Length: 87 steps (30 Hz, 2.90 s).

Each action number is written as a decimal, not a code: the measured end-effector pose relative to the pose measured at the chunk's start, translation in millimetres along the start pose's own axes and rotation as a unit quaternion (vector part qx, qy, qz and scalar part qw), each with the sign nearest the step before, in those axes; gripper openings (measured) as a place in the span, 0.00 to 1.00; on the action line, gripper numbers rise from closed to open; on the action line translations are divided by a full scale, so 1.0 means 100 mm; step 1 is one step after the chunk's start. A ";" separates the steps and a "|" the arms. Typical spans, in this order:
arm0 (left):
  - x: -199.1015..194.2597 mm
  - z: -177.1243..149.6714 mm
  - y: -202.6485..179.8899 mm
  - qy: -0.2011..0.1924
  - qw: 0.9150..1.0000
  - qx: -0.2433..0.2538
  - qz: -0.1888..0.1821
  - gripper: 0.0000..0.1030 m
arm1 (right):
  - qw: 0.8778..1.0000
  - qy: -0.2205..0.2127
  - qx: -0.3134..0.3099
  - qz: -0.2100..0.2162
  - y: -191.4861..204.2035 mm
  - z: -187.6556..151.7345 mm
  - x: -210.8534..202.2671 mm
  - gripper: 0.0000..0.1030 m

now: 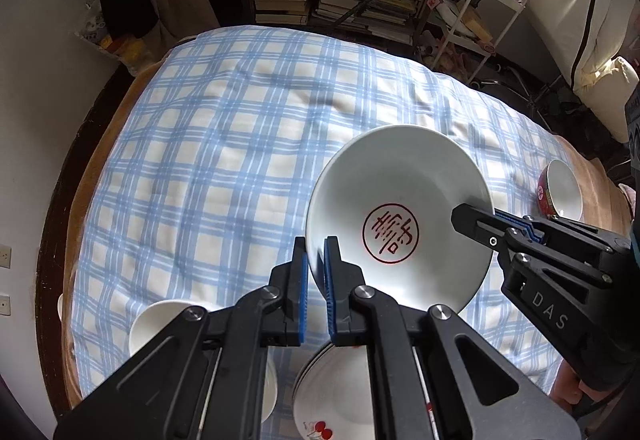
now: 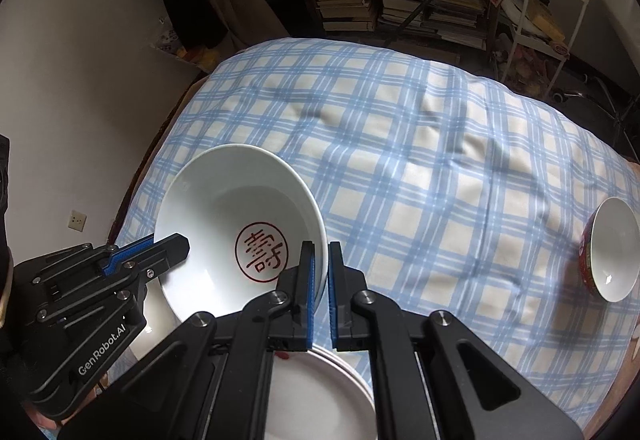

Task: Organize plates and bowls
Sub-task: 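Carry the red-character bowl with both grippers toward the white bowl stack, then lower the red-character bowl into the white bowl and open both grippers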

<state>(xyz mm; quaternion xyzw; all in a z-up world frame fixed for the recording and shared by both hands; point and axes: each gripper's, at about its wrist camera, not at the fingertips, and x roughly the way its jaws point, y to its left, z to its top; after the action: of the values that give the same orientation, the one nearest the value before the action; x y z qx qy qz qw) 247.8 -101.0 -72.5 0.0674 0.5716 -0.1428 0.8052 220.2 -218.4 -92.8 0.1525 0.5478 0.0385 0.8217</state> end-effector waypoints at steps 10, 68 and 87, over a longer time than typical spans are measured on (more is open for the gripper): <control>-0.36 -0.47 0.39 -0.013 1.000 -0.016 0.000 0.08 | 1.000 -0.006 -0.011 0.015 0.47 -0.35 -0.13 0.07; 0.04 -1.28 1.50 0.020 0.994 -0.104 0.002 0.08 | 0.994 0.053 -0.092 -0.001 1.51 -0.80 0.59 0.07; 0.17 -1.26 1.50 0.036 0.994 -0.101 0.013 0.09 | 0.992 0.058 -0.107 -0.015 1.55 -0.81 0.68 0.07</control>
<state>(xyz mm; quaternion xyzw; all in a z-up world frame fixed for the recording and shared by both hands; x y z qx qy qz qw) 185.8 73.4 -139.5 -0.0022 0.6109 -0.0714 0.7885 189.5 -38.5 -135.8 0.0525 0.5896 0.0934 0.8006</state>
